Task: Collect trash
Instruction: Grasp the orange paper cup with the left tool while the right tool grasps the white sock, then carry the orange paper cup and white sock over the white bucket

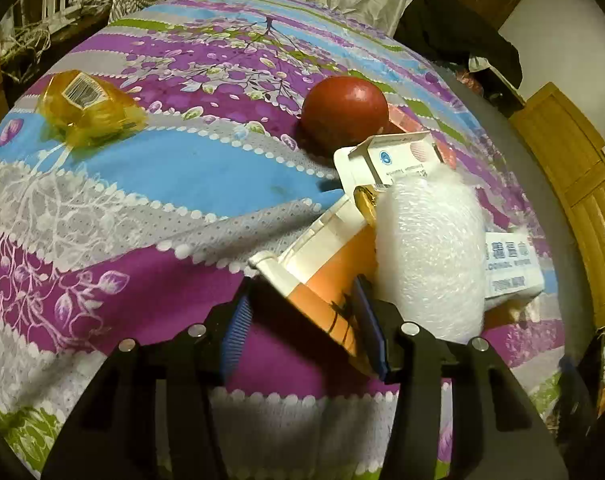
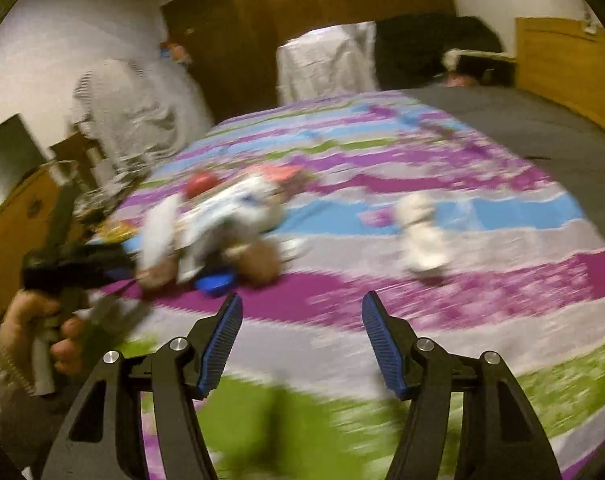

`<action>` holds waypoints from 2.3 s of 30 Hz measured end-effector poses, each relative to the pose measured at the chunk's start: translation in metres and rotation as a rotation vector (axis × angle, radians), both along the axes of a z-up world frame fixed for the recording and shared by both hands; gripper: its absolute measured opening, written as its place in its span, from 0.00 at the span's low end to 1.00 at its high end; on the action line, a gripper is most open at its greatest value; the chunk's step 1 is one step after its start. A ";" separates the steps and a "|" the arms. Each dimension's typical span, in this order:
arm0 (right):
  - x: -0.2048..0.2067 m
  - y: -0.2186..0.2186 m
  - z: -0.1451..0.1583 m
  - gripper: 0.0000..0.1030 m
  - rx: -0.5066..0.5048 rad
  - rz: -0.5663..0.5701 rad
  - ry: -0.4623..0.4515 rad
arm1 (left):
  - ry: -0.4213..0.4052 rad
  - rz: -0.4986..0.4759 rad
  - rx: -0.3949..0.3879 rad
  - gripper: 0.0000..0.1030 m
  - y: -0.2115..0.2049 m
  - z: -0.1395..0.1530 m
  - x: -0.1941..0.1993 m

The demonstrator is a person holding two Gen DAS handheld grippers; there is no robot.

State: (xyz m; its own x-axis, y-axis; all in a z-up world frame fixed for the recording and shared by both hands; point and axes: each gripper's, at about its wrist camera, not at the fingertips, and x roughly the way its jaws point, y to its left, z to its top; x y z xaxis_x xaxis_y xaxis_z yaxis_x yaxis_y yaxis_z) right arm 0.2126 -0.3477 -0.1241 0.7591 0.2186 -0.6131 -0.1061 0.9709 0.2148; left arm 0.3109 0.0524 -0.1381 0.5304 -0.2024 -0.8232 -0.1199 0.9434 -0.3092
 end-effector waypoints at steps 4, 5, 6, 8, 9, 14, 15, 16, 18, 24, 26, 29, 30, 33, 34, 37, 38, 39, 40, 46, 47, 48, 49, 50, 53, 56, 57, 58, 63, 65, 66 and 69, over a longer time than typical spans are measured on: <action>0.038 -0.033 -0.014 0.62 -0.062 -0.033 0.067 | -0.009 -0.017 0.006 0.26 -0.003 0.002 -0.002; 0.048 -0.038 -0.017 0.62 -0.065 -0.028 0.081 | -0.010 -0.023 0.012 0.23 -0.004 0.002 -0.003; 0.058 -0.041 -0.019 0.62 -0.063 -0.020 0.093 | -0.009 -0.033 0.018 0.23 -0.004 0.004 -0.004; 0.082 -0.043 -0.021 0.62 -0.076 -0.017 0.108 | -0.011 -0.052 0.024 0.20 -0.004 0.006 -0.008; 0.092 -0.043 -0.022 0.62 -0.078 -0.009 0.116 | -0.013 -0.065 0.033 0.20 -0.003 0.009 -0.011; 0.142 -0.043 -0.039 0.62 -0.139 -0.012 0.172 | -0.007 -0.118 0.078 0.13 0.006 0.015 -0.030; 0.148 -0.043 -0.041 0.62 -0.149 -0.013 0.174 | -0.008 -0.124 0.094 0.13 0.008 0.016 -0.034; 0.152 -0.041 -0.045 0.61 -0.162 -0.010 0.182 | -0.008 -0.131 0.115 0.12 0.010 0.017 -0.040; 0.158 -0.038 -0.056 0.53 -0.175 -0.008 0.201 | -0.004 -0.147 0.148 0.12 0.012 0.019 -0.048; 0.142 -0.033 -0.055 0.31 -0.173 -0.023 0.149 | 0.035 -0.200 0.183 0.15 0.012 0.014 -0.055; 0.128 -0.032 -0.045 0.31 -0.159 -0.030 0.110 | 0.036 -0.199 0.175 0.15 0.012 0.012 -0.055; 0.101 -0.028 -0.029 0.31 -0.129 -0.041 0.054 | 0.029 -0.198 0.177 0.15 0.009 0.009 -0.059; 0.093 -0.027 -0.026 0.31 -0.120 -0.042 0.040 | 0.025 -0.190 0.170 0.15 0.009 0.009 -0.061; 0.060 -0.014 -0.009 0.31 -0.099 -0.035 -0.021 | 0.003 -0.155 0.146 0.11 0.012 0.011 -0.066; 0.047 -0.007 -0.003 0.31 -0.094 -0.026 -0.044 | -0.018 -0.154 0.151 0.08 0.011 0.014 -0.072; 0.010 0.016 0.017 0.31 -0.075 0.003 -0.110 | -0.083 -0.140 0.193 0.06 0.004 0.026 -0.088; -0.001 0.024 0.023 0.31 -0.065 0.013 -0.132 | -0.112 -0.136 0.217 0.06 0.001 0.033 -0.094; -0.010 0.031 0.028 0.31 -0.064 0.022 -0.153 | -0.145 -0.134 0.237 0.06 -0.003 0.040 -0.101; -0.022 0.041 0.035 0.31 -0.065 0.032 -0.179 | -0.193 -0.132 0.260 0.06 -0.009 0.050 -0.111; -0.074 0.075 0.080 0.31 -0.080 0.060 -0.324 | -0.440 -0.085 0.377 0.06 -0.033 0.104 -0.158; -0.081 0.079 0.086 0.31 -0.085 0.059 -0.342 | -0.473 -0.075 0.386 0.06 -0.036 0.111 -0.165; -0.090 0.082 0.094 0.31 -0.089 0.056 -0.367 | -0.505 -0.066 0.397 0.06 -0.039 0.118 -0.172; -0.094 0.084 0.098 0.31 -0.088 0.055 -0.377 | -0.529 -0.058 0.407 0.06 -0.041 0.123 -0.177; -0.101 0.087 0.103 0.31 -0.089 0.053 -0.391 | -0.551 -0.049 0.417 0.06 -0.043 0.128 -0.183; -0.119 0.094 0.112 0.31 -0.092 0.050 -0.413 | -0.601 -0.035 0.426 0.06 -0.051 0.140 -0.196; -0.134 0.100 0.118 0.31 -0.095 0.050 -0.425 | -0.626 -0.046 0.425 0.06 -0.059 0.147 -0.205; -0.136 0.102 0.120 0.31 -0.097 0.048 -0.427 | -0.632 -0.051 0.426 0.06 -0.061 0.149 -0.207; -0.141 0.102 0.123 0.31 -0.098 0.046 -0.430 | -0.635 -0.054 0.426 0.06 -0.063 0.149 -0.208; -0.149 0.102 0.129 0.31 -0.098 0.038 -0.440 | -0.638 -0.059 0.418 0.06 -0.065 0.152 -0.213; -0.152 0.103 0.130 0.31 -0.098 0.037 -0.441 | -0.640 -0.061 0.421 0.06 -0.065 0.152 -0.214; -0.151 0.102 0.130 0.31 -0.098 0.037 -0.440 | -0.641 -0.061 0.420 0.06 -0.066 0.152 -0.215; -0.154 0.102 0.131 0.31 -0.097 0.038 -0.441 | -0.643 -0.066 0.422 0.06 -0.068 0.152 -0.216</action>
State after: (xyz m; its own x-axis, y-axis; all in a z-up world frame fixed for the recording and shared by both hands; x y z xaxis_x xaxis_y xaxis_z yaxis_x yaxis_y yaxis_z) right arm 0.0585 -0.2458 0.0071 0.9450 0.2087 -0.2518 -0.2028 0.9780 0.0494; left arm 0.0945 -0.0155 0.0143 0.9282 0.0122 -0.3720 0.0221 0.9959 0.0880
